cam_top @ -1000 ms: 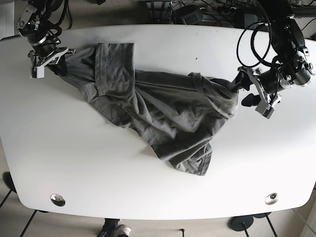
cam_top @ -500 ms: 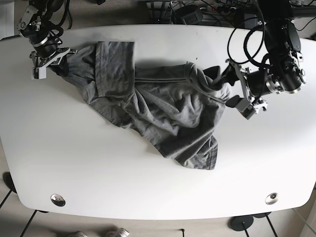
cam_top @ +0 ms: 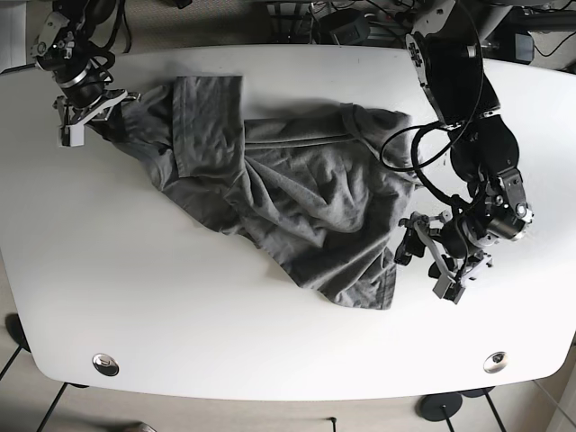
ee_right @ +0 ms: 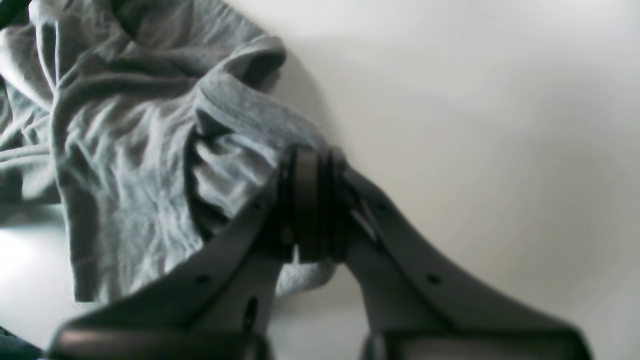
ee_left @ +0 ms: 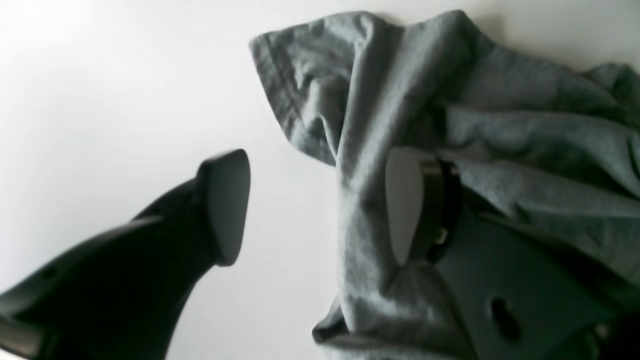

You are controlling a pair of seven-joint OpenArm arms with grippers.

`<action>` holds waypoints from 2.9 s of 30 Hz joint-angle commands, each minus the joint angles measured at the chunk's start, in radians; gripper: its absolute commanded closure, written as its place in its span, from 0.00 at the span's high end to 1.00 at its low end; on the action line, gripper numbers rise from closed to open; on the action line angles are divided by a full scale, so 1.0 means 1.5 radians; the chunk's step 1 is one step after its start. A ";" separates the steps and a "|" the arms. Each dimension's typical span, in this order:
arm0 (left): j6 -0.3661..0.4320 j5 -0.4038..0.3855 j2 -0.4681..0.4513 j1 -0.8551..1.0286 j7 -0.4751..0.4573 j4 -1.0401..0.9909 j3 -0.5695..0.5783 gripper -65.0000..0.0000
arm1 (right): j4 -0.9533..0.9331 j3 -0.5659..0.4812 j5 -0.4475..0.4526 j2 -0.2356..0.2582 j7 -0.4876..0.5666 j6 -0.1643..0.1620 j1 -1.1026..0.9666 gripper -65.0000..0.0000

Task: Fold the T-shirt properly

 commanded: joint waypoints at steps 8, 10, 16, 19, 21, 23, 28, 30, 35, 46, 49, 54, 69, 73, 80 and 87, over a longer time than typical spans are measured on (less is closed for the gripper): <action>0.017 0.056 -0.002 -0.138 -0.295 -0.403 -0.006 0.62 | 0.012 0.004 0.012 0.010 0.017 0.003 0.003 0.03; 0.043 0.056 -0.002 -0.161 -0.347 -0.491 -0.006 0.62 | 0.011 0.004 0.012 0.010 0.017 0.003 0.004 0.03; 0.135 0.056 -0.009 -0.195 -0.440 -0.647 -0.031 0.73 | 0.011 0.004 0.012 0.010 0.017 0.003 0.004 0.03; 0.143 0.056 -0.007 -0.203 -0.441 -0.679 -0.047 0.74 | 0.011 0.004 0.012 0.010 0.017 0.003 0.004 0.03; 0.143 0.056 -0.003 -0.203 -0.440 -0.682 -0.044 0.74 | 0.011 0.004 0.012 0.009 0.017 0.003 0.004 0.03; 0.145 0.062 0.016 -0.203 -0.438 -0.683 -0.043 0.74 | 0.011 0.003 0.012 0.009 0.017 0.003 0.004 0.03; 0.146 0.059 0.027 -0.203 -0.438 -0.684 0.006 0.50 | 0.011 0.003 0.012 0.009 0.017 0.003 0.004 0.03; 0.146 0.060 0.039 -0.203 -0.438 -0.684 0.022 0.30 | 0.011 0.003 0.012 0.009 0.017 0.003 0.004 0.03; 0.143 0.057 0.038 -0.205 -0.438 -0.667 0.034 0.00 | 0.011 0.003 0.012 0.009 0.017 0.003 0.003 0.03; 0.124 0.056 0.020 -0.159 -0.231 -0.252 0.032 0.00 | 0.015 0.004 0.002 0.022 0.017 0.000 0.052 0.03; 0.124 0.056 -0.001 -0.155 -0.169 -0.127 0.032 0.00 | 0.015 0.003 -0.036 0.028 0.016 -0.002 0.119 0.03; 0.123 0.056 -0.026 -0.192 -0.110 -0.024 0.032 0.00 | -0.004 -0.024 -0.141 0.050 -0.029 0.003 0.279 0.03; 0.122 0.056 -0.100 -0.514 -0.076 -0.092 0.033 0.00 | -0.134 -0.094 -0.142 0.157 -0.203 0.000 0.782 0.03; 0.081 0.056 -0.130 -0.413 -0.076 -0.021 0.014 0.00 | -0.040 -0.092 -0.142 0.128 -0.217 0.002 0.660 0.03; 0.034 0.054 -0.128 -0.118 -0.043 0.158 -0.070 0.00 | 0.071 -0.014 -0.142 0.039 -0.216 0.036 0.387 0.03; 0.033 -0.080 -0.081 0.176 0.011 0.309 -0.197 0.00 | 0.092 0.083 -0.142 -0.015 -0.216 0.069 0.182 0.03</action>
